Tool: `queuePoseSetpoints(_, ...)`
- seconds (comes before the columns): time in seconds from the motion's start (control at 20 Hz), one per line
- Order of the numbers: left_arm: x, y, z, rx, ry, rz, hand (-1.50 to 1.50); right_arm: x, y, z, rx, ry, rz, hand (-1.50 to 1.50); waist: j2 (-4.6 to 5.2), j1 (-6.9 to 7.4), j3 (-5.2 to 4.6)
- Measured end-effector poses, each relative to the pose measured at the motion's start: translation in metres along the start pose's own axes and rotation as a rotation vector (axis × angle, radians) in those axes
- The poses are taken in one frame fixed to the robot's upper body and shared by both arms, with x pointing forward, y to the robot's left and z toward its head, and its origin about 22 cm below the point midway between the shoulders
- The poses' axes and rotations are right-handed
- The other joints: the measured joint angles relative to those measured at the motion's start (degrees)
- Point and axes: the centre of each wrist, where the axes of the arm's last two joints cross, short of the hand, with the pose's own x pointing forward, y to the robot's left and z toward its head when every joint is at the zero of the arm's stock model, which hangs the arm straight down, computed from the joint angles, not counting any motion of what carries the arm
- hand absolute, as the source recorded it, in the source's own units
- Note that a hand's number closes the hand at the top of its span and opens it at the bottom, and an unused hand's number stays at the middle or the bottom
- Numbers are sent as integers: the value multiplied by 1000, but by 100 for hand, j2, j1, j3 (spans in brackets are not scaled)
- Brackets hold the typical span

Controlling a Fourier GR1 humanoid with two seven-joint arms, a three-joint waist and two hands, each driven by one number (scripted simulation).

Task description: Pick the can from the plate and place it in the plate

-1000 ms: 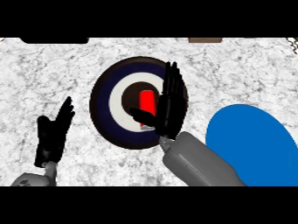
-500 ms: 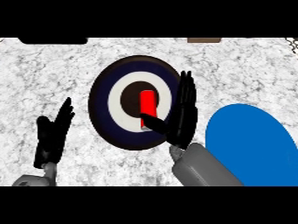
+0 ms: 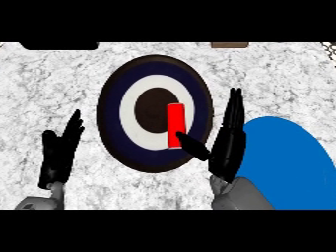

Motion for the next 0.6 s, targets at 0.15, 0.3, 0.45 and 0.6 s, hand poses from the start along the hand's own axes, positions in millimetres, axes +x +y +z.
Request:
queuePoseSetpoints(0.15,3,2,-2,0,0,4,0,-9,-6,2,-29,1,17,-150,0,0,-1)
queuePoseSetpoints(0.3,-3,5,-2,-1,-1,-1,0,-18,-15,3,-63,22,30,-150,2,0,-1)
queuePoseSetpoints(0.45,2,6,4,-6,-3,5,0,-27,-22,2,-80,31,38,-150,2,8,0)
queuePoseSetpoints(0.6,-6,6,3,1,-8,2,0,-32,-27,3,-94,45,51,-150,5,5,0)
